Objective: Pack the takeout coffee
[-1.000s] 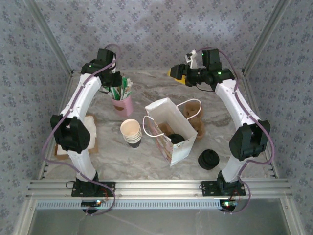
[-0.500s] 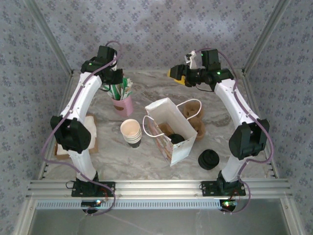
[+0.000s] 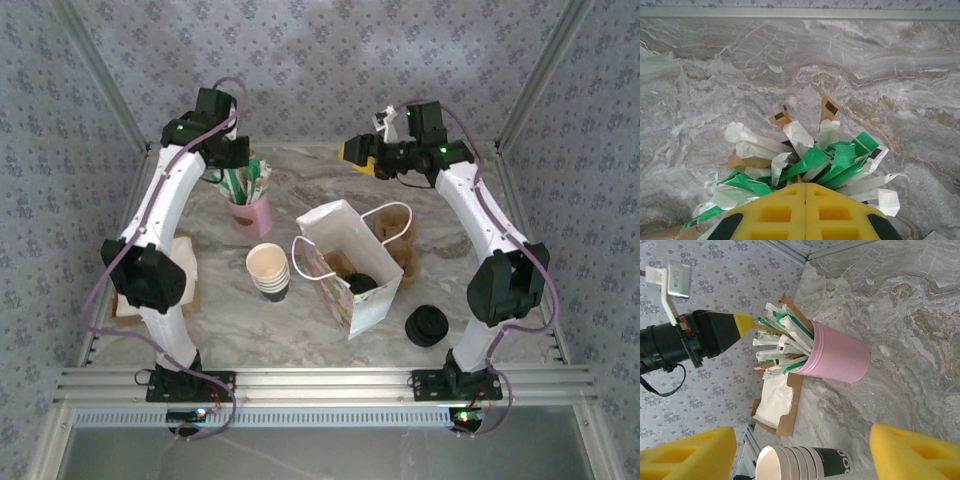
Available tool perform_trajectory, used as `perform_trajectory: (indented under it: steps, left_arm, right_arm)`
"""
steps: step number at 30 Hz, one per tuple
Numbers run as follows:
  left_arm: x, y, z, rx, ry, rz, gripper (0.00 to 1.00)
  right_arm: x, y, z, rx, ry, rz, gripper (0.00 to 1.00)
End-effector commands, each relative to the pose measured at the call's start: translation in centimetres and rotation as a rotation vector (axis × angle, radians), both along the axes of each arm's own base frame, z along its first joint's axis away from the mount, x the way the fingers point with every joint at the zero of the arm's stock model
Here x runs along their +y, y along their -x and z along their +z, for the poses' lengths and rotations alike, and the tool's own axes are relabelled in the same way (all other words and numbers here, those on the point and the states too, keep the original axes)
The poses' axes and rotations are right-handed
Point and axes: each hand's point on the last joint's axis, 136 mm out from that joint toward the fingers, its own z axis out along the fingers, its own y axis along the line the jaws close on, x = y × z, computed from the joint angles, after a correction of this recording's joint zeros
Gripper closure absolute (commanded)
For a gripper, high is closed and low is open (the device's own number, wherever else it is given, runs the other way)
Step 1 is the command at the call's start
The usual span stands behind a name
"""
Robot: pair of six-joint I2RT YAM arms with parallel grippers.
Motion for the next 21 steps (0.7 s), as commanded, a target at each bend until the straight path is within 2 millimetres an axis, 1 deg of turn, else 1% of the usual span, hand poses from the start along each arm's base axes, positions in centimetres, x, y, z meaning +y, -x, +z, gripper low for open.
perform_trajectory:
  steps: [1,5,11,21]
  left_arm:
    - [0.5,1.8,3.9,-0.061,-0.008,-0.011,0.95]
    - [1.0,2.7,5.6,-0.092,-0.012,-0.005,0.95]
    - [1.7,4.7,8.6,-0.155,0.002,-0.001,0.95]
    - [2.1,9.0,14.1,-0.274,0.073,-0.023,0.95]
  right_arm:
    - [0.4,0.8,1.7,-0.037,-0.012,0.035,0.27]
    - [0.4,1.3,2.5,-0.053,-0.015,0.038,0.26]
    - [0.3,2.1,3.7,-0.081,-0.013,0.036,0.22]
    - [-0.5,4.0,6.3,-0.154,-0.004,0.02,0.16]
